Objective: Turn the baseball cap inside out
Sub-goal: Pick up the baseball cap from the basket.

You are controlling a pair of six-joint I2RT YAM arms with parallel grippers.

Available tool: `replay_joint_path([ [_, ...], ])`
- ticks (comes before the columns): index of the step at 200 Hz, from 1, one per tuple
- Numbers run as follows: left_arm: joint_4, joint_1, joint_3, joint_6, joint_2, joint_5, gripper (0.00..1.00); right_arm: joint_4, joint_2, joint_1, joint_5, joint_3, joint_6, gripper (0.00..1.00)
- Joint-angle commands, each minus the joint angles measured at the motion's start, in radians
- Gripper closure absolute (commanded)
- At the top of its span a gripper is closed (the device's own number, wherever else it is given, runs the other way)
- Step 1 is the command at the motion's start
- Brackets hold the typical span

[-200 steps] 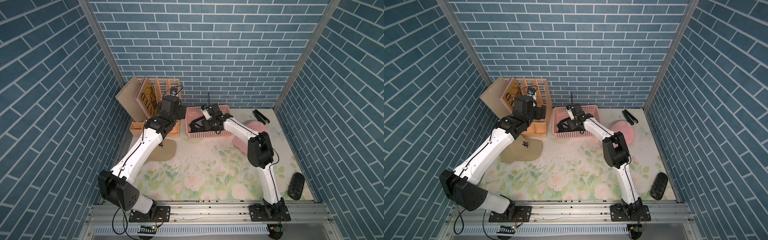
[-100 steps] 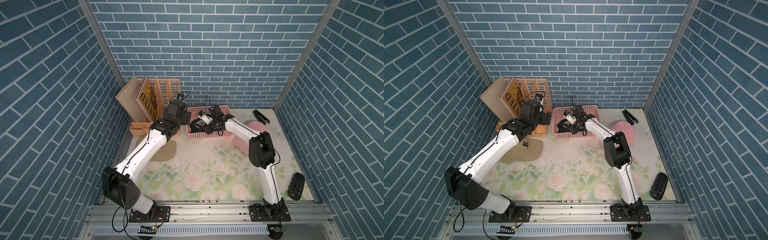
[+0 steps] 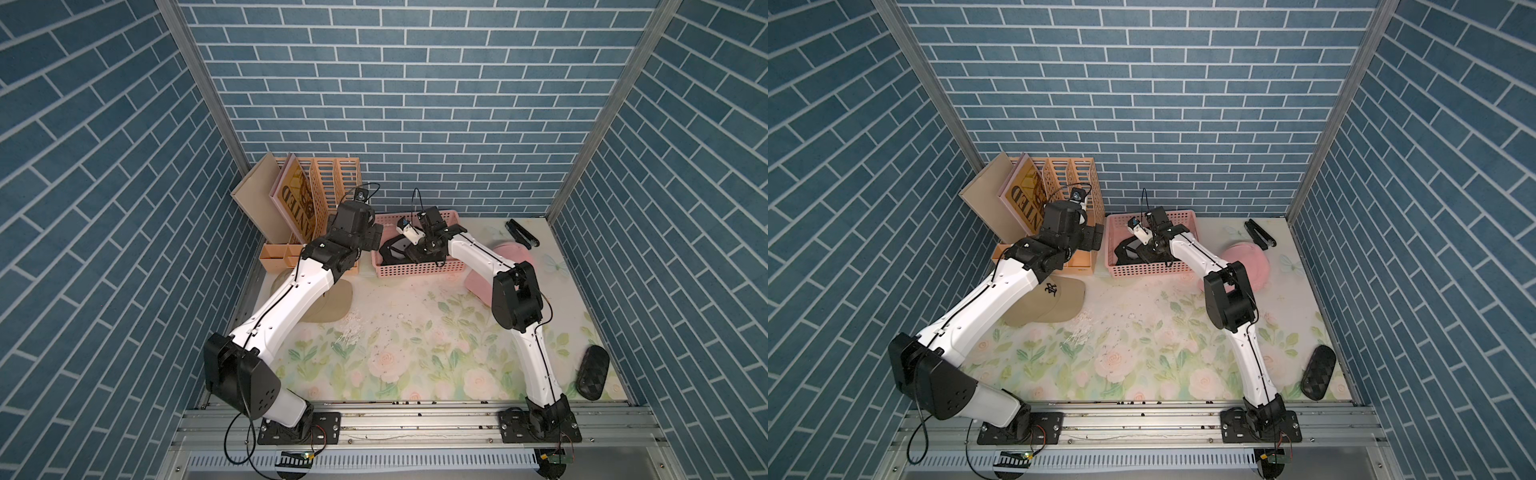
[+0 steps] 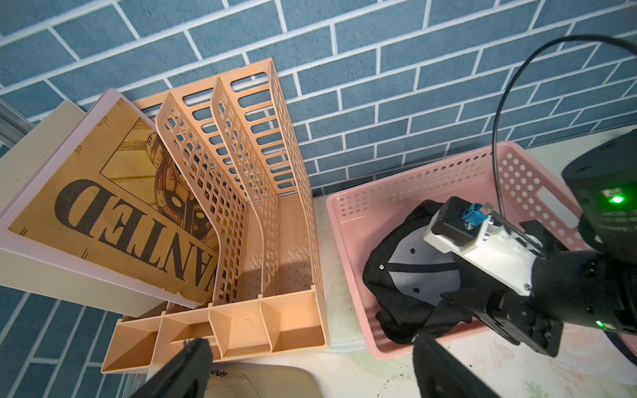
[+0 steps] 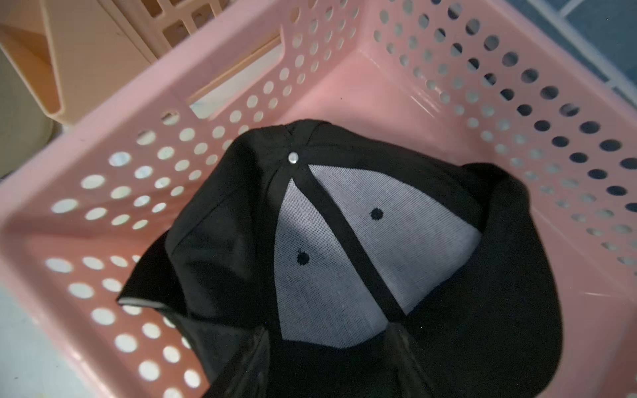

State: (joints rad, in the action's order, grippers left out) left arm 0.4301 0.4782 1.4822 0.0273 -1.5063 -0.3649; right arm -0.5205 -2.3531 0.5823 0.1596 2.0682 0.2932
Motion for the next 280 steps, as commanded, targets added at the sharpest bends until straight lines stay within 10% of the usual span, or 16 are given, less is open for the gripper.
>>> replay_joint_path([
  [1, 0.016, 0.004, 0.024, -0.001, -0.011, 0.004, 0.04, 0.088, -0.007, -0.017, -0.026, -0.012, -0.053, 0.4],
  [81, 0.019, 0.018, 0.047, 0.013, -0.053, 0.007, 0.05, 0.224, -0.07, -0.073, -0.195, 0.042, -0.383, 0.34],
  [190, 0.018, 0.042, 0.044, 0.008, -0.077, 0.014, 0.05, 0.197, -0.232, -0.068, -0.208, 0.176, -0.408, 0.26],
  [280, 0.016, 0.059, 0.044, 0.009, -0.083, 0.026, 0.07, 0.32, -0.15, -0.07, -0.154, 0.022, -0.41, 0.95],
])
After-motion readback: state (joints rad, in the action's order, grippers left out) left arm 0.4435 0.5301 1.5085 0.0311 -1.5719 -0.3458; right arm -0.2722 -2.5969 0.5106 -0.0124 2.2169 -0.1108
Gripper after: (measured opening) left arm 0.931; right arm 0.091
